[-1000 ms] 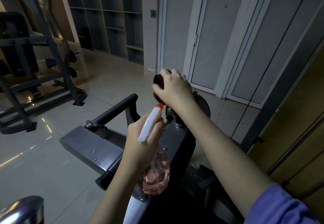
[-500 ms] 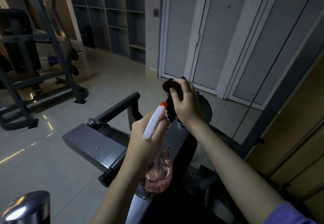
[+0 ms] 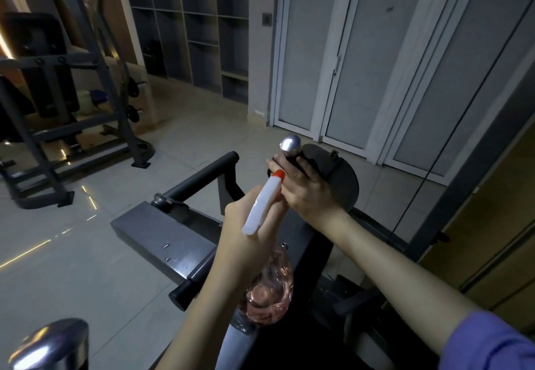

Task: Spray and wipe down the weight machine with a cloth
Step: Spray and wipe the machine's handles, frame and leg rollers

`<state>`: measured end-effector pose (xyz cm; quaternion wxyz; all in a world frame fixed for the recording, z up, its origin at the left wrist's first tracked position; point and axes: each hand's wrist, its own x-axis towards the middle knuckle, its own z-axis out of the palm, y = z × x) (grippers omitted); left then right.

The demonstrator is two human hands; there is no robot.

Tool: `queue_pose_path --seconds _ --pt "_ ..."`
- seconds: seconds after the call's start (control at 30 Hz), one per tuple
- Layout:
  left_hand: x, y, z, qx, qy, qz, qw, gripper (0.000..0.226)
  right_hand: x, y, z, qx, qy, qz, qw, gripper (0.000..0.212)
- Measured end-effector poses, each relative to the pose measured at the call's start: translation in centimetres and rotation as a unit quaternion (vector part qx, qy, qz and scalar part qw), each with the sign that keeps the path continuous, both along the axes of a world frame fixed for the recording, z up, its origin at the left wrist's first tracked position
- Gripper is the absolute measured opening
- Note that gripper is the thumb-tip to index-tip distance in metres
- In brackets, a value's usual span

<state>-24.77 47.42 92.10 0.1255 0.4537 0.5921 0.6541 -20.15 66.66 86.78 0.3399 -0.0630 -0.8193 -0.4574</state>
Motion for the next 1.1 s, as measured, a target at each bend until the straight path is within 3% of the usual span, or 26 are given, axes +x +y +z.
queue_pose_path --seconds 0.2,0.37,0.6,0.67,0.8,0.9,0.97,1.03,1.1 --pt "-0.2 0.1 -0.3 0.006 -0.003 0.001 1.000 0.044 0.6 0.8 -0.8 0.045 -0.096 -0.016 0.994 0.034" --pt "-0.2 0.1 -0.4 0.015 -0.011 -0.001 1.000 0.036 0.6 1.5 -1.9 -0.006 -0.123 0.033 0.992 0.024" --pt "0.0 -0.2 -0.1 0.016 -0.005 -0.003 1.000 0.048 1.8 0.5 -3.9 -0.203 -0.140 0.022 0.969 0.031" --pt "0.1 -0.2 -0.1 0.013 -0.011 -0.008 1.000 0.044 2.0 0.0 -3.9 -0.252 -0.135 0.019 0.958 0.019" --pt "0.1 -0.3 -0.1 0.015 -0.033 -0.010 0.999 0.040 2.4 -0.8 -4.2 -0.462 -0.121 -0.004 0.879 0.037" --pt "0.3 -0.3 0.0 0.004 -0.034 -0.019 0.999 0.028 3.3 -1.4 -4.0 -0.626 -0.052 -0.038 0.777 0.039" --pt "0.2 -0.2 0.0 0.003 -0.034 -0.020 0.999 0.028 3.8 -1.6 -3.9 -0.674 -0.048 -0.040 0.736 0.041" --pt "0.2 -0.1 -0.2 0.004 -0.032 -0.017 0.999 0.034 4.1 -1.7 -4.0 -0.674 -0.059 -0.044 0.735 0.047" --pt "0.2 -0.1 -0.2 0.009 -0.029 -0.016 0.999 0.036 4.2 -1.9 -4.3 -0.633 -0.051 -0.055 0.771 0.041"
